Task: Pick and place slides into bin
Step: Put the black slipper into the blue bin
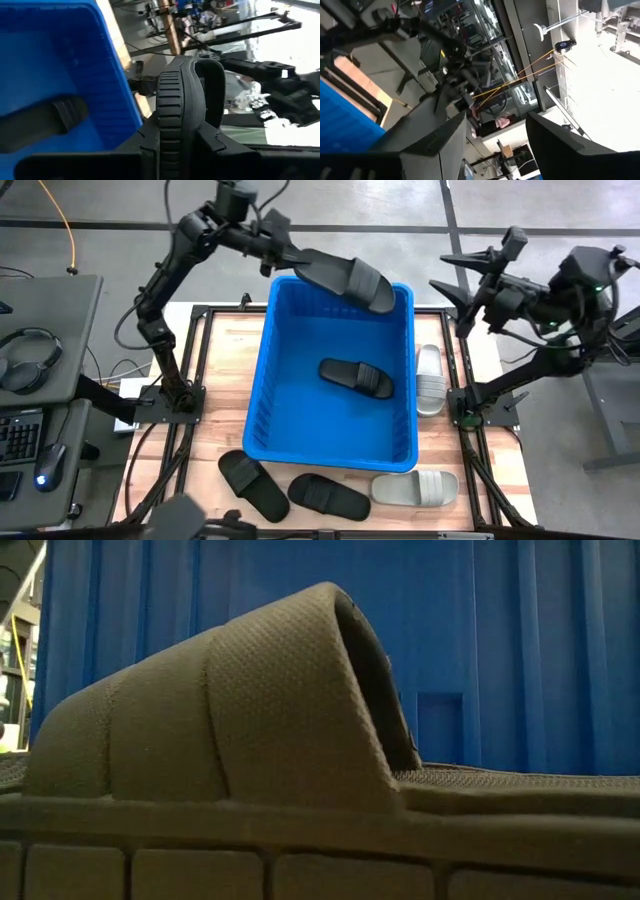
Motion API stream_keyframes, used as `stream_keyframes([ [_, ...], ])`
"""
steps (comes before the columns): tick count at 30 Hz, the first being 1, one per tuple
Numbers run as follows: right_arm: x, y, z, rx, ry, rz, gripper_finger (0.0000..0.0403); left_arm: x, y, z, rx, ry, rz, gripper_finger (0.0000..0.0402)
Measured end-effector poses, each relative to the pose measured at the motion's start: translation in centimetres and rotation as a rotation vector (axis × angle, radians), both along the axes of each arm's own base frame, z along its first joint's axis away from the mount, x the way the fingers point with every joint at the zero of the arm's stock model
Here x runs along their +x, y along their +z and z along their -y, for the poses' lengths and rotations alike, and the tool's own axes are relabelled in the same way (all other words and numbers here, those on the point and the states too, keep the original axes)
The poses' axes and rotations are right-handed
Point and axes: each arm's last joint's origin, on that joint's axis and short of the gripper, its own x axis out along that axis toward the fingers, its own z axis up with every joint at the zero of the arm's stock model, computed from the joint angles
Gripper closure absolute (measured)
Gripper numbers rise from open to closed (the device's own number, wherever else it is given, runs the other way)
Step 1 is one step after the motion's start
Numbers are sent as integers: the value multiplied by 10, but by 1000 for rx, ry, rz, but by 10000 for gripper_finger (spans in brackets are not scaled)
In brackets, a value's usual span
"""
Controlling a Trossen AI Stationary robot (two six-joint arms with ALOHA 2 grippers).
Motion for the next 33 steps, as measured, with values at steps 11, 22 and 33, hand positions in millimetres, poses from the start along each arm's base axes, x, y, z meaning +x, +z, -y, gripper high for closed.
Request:
stream_keyframes([
  [11,-7,-4,-2,64,-2,-25,208,28,-30,-5,21,67,-176,353],
  [22,-7,-11,-2,125,2,-71,208,13,-13,19,85,87,-203,353],
  [33,-6,-14,-4,157,51,-93,208,-32,29,67,166,215,-162,354],
])
